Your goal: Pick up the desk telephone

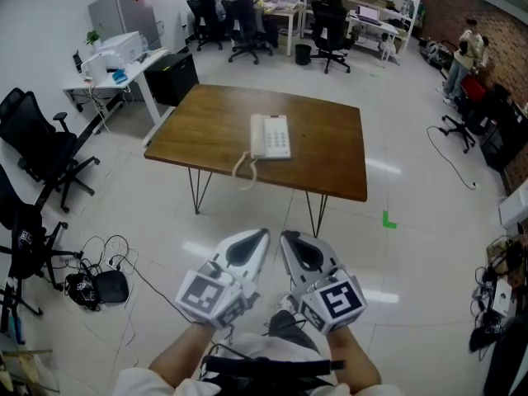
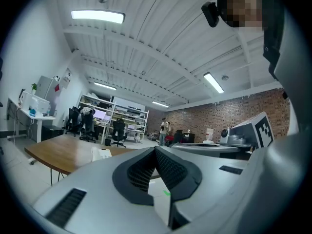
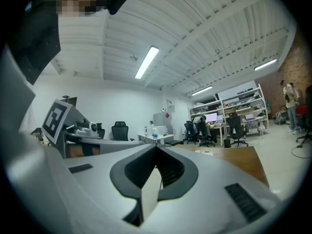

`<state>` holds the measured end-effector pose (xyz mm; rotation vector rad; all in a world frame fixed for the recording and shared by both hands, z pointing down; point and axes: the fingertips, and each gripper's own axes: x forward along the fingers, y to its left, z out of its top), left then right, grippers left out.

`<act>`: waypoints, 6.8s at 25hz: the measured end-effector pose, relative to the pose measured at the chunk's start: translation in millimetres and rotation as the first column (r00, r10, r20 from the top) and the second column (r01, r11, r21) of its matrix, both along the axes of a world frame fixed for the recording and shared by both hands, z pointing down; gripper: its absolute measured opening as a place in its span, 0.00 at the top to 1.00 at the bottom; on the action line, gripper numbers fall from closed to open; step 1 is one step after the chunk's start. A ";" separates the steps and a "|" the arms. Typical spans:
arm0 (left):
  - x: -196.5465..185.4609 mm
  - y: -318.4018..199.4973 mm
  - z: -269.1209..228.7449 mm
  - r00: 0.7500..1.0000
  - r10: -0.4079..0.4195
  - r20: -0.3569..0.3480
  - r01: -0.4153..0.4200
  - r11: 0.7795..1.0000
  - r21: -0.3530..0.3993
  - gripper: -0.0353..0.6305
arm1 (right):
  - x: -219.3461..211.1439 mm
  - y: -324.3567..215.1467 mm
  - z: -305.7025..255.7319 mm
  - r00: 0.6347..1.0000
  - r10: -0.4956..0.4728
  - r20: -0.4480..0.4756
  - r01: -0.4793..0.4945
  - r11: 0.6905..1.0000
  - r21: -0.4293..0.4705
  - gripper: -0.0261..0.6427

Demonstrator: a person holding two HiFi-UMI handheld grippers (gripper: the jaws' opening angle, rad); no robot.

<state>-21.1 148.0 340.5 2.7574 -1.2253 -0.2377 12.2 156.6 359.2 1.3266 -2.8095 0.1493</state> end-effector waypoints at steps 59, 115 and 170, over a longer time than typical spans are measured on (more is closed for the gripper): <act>70.7 -216.6 26.9 0.977 -0.204 0.064 0.207 0.978 -0.035 0.94 | 73.3 -219.7 28.7 0.998 -0.067 -0.009 0.067 0.996 -0.061 0.95; -38.4 -475.8 220.5 0.995 -0.060 0.076 0.092 0.828 -0.554 0.48 | 37.3 -464.7 217.9 0.986 0.057 -0.155 -0.133 0.827 -0.546 0.54; -21.9 -500.1 253.7 0.984 -0.167 0.069 0.175 0.776 -0.606 0.41 | 37.5 -487.2 263.0 0.991 0.133 -0.006 -0.108 0.776 -0.622 0.49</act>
